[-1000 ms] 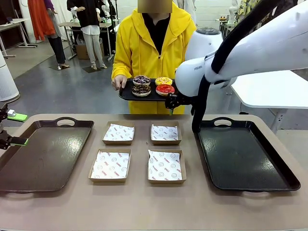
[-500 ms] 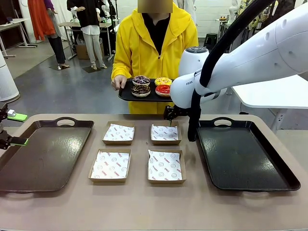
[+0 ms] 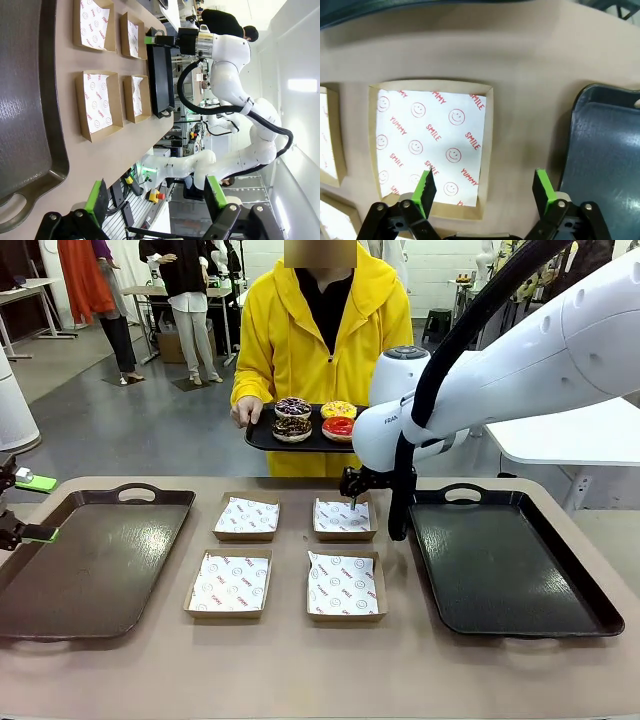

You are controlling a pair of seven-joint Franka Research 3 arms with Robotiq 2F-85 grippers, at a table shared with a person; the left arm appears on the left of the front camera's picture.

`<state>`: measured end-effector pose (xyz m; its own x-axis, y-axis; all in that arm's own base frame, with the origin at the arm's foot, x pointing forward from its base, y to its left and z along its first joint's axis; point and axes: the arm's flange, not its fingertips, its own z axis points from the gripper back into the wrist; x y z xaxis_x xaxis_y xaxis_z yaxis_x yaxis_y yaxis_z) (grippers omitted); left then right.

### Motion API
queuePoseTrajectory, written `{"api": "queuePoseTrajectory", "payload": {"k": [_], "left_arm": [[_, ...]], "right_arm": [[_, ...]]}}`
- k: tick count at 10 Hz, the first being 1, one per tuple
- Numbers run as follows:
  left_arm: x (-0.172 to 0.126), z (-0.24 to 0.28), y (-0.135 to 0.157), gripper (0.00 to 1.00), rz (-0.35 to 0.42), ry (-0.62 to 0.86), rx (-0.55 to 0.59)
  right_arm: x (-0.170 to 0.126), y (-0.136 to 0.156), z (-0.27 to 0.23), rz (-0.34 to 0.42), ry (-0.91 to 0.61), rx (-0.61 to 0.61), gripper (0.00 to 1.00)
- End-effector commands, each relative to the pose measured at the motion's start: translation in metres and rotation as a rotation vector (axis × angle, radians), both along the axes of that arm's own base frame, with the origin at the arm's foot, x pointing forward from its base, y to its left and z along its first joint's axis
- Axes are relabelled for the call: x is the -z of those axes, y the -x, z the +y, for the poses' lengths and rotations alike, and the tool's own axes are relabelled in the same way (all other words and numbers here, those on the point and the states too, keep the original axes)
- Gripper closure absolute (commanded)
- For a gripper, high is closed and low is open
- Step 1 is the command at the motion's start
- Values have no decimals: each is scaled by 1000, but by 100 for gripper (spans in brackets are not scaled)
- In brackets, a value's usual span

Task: Individually package the donuts and arrange them on the tray.
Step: Pick up one Paper togo box.

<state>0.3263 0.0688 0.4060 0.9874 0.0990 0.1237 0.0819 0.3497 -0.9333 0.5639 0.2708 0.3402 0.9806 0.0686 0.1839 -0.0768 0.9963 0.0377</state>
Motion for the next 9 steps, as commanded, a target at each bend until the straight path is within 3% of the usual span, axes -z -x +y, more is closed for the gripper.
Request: {"api": "queuePoseTrajectory", "payload": {"k": [1, 5, 6, 7, 8, 9], "left_arm": [[-1, 1, 0, 0, -5, 21, -4], [-1, 1, 0, 0, -5, 21, -4], [-1, 1, 0, 0, -5, 21, -4], [-1, 1, 0, 0, -5, 21, -4], [-1, 1, 0, 0, -5, 21, -4], [-1, 1, 0, 0, -5, 21, -4]], "right_arm": [[7, -2, 3, 15, -7, 17, 0], [11, -7, 0, 50, -22, 31, 3], [14, -8, -1, 55, -19, 35, 58], [15, -8, -1, 55, -14, 36, 62], [15, -9, 0, 51, -17, 40, 100], [16, -10, 0, 50, -22, 44, 100]]}}
